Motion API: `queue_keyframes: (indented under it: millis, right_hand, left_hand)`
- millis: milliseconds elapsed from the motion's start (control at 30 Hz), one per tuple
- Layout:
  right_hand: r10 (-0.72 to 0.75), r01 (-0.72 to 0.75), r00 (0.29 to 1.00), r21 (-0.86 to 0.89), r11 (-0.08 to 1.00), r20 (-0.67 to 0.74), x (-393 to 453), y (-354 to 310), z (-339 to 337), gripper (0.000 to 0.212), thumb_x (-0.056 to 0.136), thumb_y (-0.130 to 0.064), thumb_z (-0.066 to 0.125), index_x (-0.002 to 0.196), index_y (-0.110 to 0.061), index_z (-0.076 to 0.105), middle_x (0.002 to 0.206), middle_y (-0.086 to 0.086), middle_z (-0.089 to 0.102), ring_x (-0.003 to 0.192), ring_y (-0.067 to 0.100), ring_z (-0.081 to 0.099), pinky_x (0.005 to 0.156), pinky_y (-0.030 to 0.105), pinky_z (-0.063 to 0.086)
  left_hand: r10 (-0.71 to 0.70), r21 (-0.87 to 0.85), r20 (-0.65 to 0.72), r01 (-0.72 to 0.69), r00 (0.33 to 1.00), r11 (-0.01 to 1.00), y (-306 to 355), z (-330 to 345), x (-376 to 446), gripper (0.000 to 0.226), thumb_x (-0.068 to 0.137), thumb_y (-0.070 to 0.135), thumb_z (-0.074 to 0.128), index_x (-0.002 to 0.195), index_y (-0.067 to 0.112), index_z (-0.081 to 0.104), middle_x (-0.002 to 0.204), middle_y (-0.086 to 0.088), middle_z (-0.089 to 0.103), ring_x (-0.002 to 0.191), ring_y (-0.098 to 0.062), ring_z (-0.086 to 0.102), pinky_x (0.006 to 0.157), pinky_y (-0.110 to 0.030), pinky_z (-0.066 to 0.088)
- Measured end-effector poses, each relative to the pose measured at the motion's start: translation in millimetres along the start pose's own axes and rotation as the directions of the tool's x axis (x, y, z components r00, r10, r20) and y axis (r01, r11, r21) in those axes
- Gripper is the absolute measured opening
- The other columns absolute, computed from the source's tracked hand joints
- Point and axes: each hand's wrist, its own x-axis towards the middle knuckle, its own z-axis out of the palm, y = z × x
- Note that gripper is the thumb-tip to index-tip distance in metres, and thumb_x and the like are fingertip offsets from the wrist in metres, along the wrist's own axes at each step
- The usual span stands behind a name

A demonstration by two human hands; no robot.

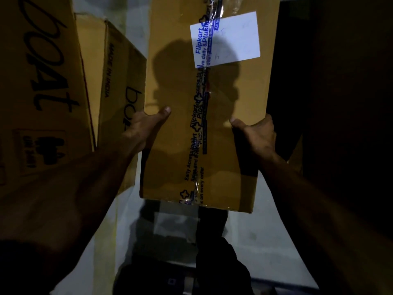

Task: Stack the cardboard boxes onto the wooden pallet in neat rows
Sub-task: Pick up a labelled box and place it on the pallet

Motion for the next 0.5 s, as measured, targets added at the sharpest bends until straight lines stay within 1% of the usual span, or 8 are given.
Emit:
queue_keyframes:
  millis: [33,133,200,267,333,367,433,500]
  right_hand:
    - [0.007,-0.007,1.0,-0.014,1.0,-0.015,-2,-1,0,0.099,0.072,-0.057,0.08,0.148,-0.013,0.034,0.145,0.01,0.049,0.132,0.034,0.045,0.106,0.042,0.041]
    - [0.028,-0.032,0.997,-0.06,0.998,-0.072,-16,-3,-6,0.099,0.072,-0.061,0.077,0.149,-0.014,0.034,0.147,0.011,0.047,0.134,0.036,0.043,0.107,0.045,0.039]
    - [0.031,-0.039,0.994,-0.078,0.996,-0.107,-32,-6,-13,0.099,0.071,-0.064,0.075,0.148,-0.014,0.036,0.146,0.012,0.047,0.133,0.037,0.044,0.105,0.045,0.04]
    - [0.037,-0.046,0.992,-0.07,0.997,-0.12,-51,-11,-22,0.1,0.07,-0.065,0.075,0.148,-0.014,0.036,0.145,0.013,0.048,0.132,0.037,0.045,0.104,0.044,0.04]
    - [0.043,-0.05,0.993,-0.064,0.997,-0.11,-72,-15,-32,0.101,0.066,-0.069,0.074,0.145,-0.015,0.041,0.142,0.011,0.052,0.129,0.036,0.049,0.105,0.045,0.042]
    - [0.035,-0.043,0.994,-0.068,0.997,-0.106,-84,-20,-37,0.101,0.064,-0.071,0.073,0.143,-0.015,0.044,0.139,0.01,0.055,0.126,0.036,0.051,0.104,0.047,0.044]
    - [0.017,-0.025,0.994,-0.073,0.997,-0.107,-112,-30,-48,0.098,0.064,-0.073,0.072,0.139,-0.014,0.048,0.134,0.009,0.059,0.122,0.035,0.054,0.101,0.045,0.047]
    - [0.002,-0.012,0.992,-0.078,0.997,-0.128,-140,-42,-59,0.093,0.068,-0.068,0.075,0.137,-0.012,0.049,0.132,0.011,0.059,0.12,0.035,0.054,0.097,0.041,0.046]
  left_hand:
    - [0.002,-0.01,-0.003,-0.002,1.0,1.0,1,-1,0,0.042,0.086,0.044,0.076,0.115,0.015,0.065,0.095,0.007,0.067,0.078,-0.005,0.064,0.062,-0.02,0.049]
    - [-0.002,-0.027,-0.023,0.002,1.0,1.0,5,-2,-13,0.019,0.088,0.035,0.076,0.09,0.02,0.065,0.086,0.006,0.067,0.072,-0.006,0.065,0.053,-0.017,0.05]
    - [0.014,-0.059,-0.028,-0.015,1.0,0.998,8,-6,-27,0.022,0.083,0.035,0.08,0.092,0.018,0.069,0.088,0.001,0.073,0.078,-0.016,0.072,0.061,-0.022,0.055]
    - [0.01,-0.083,-0.034,-0.012,0.999,0.996,12,-16,-44,0.056,0.066,0.049,0.089,0.105,0.012,0.073,0.1,-0.008,0.077,0.09,-0.026,0.075,0.077,-0.036,0.061]
    - [0.01,-0.036,-0.059,-0.012,0.998,0.999,19,-26,-64,0.089,0.047,0.066,0.088,0.115,0.012,0.069,0.107,-0.009,0.074,0.095,-0.028,0.073,0.087,-0.046,0.059]
    - [0.008,-0.014,-0.064,-0.009,0.998,1.0,22,-33,-76,0.085,0.05,0.066,0.088,0.114,0.014,0.068,0.108,-0.007,0.073,0.096,-0.028,0.071,0.089,-0.047,0.058]
    - [0.017,0.022,-0.092,-0.015,0.996,1.0,26,-49,-102,0.05,0.067,0.055,0.086,0.098,0.021,0.066,0.102,-0.004,0.071,0.095,-0.026,0.069,0.09,-0.044,0.057]
    - [0.051,0.056,-0.116,-0.045,0.992,0.997,29,-64,-127,0.038,0.072,0.051,0.085,0.089,0.024,0.065,0.094,-0.001,0.07,0.091,-0.025,0.069,0.082,-0.038,0.058]
